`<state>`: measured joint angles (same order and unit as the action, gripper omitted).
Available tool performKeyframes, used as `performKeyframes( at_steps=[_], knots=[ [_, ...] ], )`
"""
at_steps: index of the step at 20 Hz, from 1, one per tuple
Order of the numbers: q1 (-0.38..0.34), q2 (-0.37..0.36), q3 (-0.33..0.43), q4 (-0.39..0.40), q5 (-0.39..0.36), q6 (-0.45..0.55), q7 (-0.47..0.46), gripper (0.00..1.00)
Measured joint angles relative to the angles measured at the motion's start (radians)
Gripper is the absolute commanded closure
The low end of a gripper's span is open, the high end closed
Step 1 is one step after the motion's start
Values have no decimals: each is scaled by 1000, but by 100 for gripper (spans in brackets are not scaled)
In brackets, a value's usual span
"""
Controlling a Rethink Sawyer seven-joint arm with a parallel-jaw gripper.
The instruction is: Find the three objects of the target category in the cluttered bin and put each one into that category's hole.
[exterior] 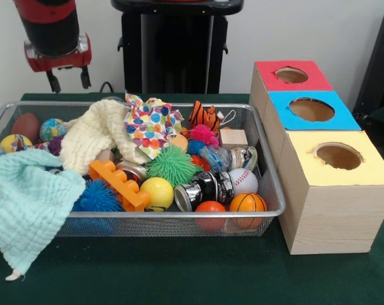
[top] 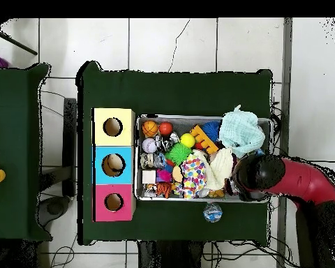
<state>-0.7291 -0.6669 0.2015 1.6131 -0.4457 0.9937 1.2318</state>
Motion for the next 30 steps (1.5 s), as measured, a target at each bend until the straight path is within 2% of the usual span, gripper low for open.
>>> performKeyframes(
  at_steps=[7,11,17,22,30],
  knots=[
    [57,-93,-32,50,63,3,0,0],
    [89,-149,-63,104,101,3,0,0],
    [115,-195,-99,171,145,2,0,0],
    [120,-194,-119,229,184,-28,0,0],
    [119,-113,-150,326,227,-195,0,0]
  ],
)
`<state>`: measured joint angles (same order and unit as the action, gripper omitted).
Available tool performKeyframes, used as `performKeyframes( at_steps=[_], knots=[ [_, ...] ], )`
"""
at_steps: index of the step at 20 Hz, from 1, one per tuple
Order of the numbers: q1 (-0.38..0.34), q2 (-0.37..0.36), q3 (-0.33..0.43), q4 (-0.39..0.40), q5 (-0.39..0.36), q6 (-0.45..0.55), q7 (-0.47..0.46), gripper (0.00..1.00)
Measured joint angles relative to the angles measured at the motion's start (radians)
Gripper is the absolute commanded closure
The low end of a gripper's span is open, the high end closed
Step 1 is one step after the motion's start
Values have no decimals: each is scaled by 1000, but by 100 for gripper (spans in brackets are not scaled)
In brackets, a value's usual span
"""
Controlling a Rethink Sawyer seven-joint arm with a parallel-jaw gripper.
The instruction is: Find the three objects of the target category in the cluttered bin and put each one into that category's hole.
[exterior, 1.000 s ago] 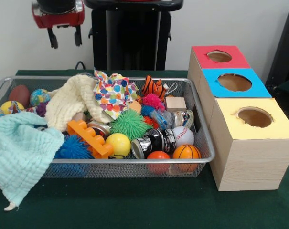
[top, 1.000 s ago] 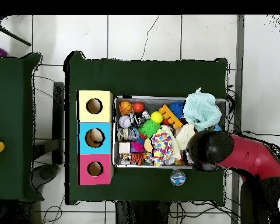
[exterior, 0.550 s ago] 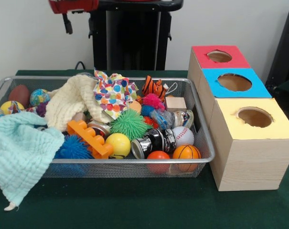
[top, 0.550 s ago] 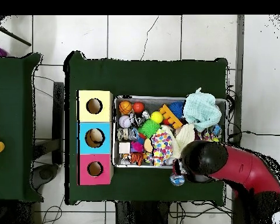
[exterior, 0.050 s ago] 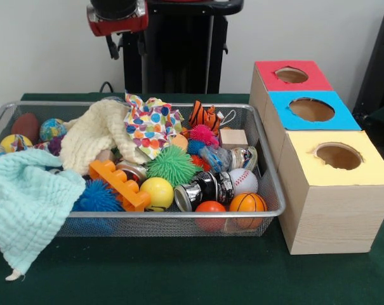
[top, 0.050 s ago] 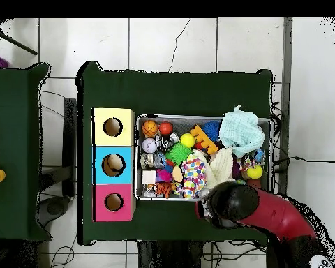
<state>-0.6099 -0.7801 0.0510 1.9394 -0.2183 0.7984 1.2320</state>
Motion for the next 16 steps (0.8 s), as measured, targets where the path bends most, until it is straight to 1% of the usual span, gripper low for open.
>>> performKeyframes(
  at_steps=[2,4,9,13,16],
  knots=[
    [-1,24,-5,22,7,-43,0,0],
    [-2,36,-7,30,10,-60,0,0],
    [-17,100,-10,68,25,-137,0,0],
    [-35,142,-11,82,28,-163,0,0],
    [-49,177,-12,80,28,-164,0,0]
  ],
)
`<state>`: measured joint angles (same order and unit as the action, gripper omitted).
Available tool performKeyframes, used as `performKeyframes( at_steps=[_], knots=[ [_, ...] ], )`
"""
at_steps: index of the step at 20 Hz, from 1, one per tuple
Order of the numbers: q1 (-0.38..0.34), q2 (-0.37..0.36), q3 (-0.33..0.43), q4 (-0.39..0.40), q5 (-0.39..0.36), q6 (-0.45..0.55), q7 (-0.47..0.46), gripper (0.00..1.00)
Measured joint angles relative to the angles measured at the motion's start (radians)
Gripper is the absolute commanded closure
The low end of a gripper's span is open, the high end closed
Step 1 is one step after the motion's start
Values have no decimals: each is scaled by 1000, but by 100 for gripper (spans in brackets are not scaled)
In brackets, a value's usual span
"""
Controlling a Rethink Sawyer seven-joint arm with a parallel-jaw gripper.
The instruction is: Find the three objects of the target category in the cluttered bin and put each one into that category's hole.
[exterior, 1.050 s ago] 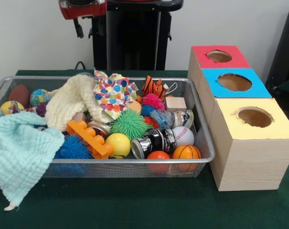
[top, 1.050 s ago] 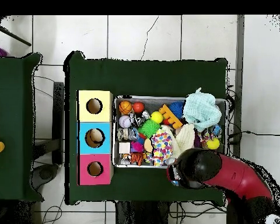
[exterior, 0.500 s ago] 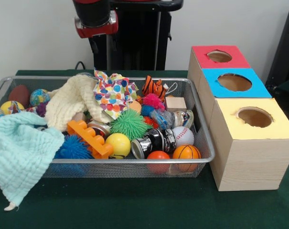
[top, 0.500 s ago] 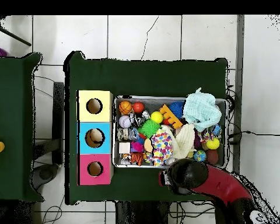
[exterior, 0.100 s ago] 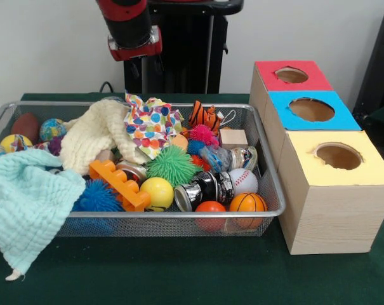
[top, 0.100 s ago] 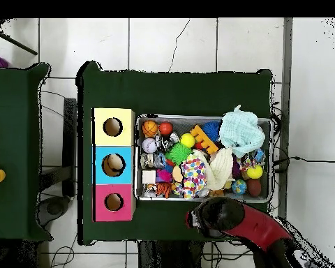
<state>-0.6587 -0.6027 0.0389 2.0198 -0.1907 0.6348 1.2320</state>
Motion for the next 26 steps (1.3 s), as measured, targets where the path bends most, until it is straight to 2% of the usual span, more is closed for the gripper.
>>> performKeyframes(
  at_steps=[13,26],
  knots=[
    [-40,100,0,-39,0,0,0,0],
    [-38,107,-2,-117,-1,20,0,0]
  ],
)
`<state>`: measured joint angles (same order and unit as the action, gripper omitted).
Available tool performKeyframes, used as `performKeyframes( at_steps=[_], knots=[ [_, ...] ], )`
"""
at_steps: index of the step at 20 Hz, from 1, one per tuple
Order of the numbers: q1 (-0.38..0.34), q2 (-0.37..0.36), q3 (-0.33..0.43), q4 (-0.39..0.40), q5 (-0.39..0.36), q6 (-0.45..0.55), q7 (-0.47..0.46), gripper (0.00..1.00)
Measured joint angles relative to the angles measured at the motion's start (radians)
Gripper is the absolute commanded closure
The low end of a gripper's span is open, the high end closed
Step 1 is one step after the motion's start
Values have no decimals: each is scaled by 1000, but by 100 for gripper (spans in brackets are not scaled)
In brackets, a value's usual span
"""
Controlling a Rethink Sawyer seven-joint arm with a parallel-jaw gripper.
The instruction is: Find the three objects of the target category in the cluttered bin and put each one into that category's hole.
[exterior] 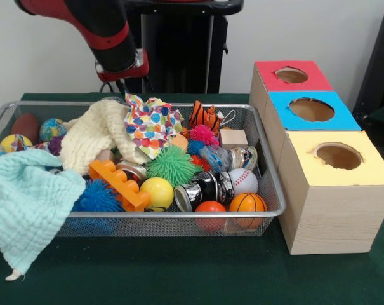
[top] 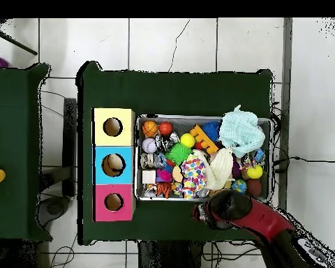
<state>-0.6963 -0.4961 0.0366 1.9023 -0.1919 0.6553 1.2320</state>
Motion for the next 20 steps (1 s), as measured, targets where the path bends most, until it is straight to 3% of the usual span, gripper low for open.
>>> performKeyframes(
  at_steps=[9,20],
  knots=[
    [10,-26,-1,-72,-27,77,0,0],
    [10,-35,-1,-108,-41,89,0,0]
  ],
)
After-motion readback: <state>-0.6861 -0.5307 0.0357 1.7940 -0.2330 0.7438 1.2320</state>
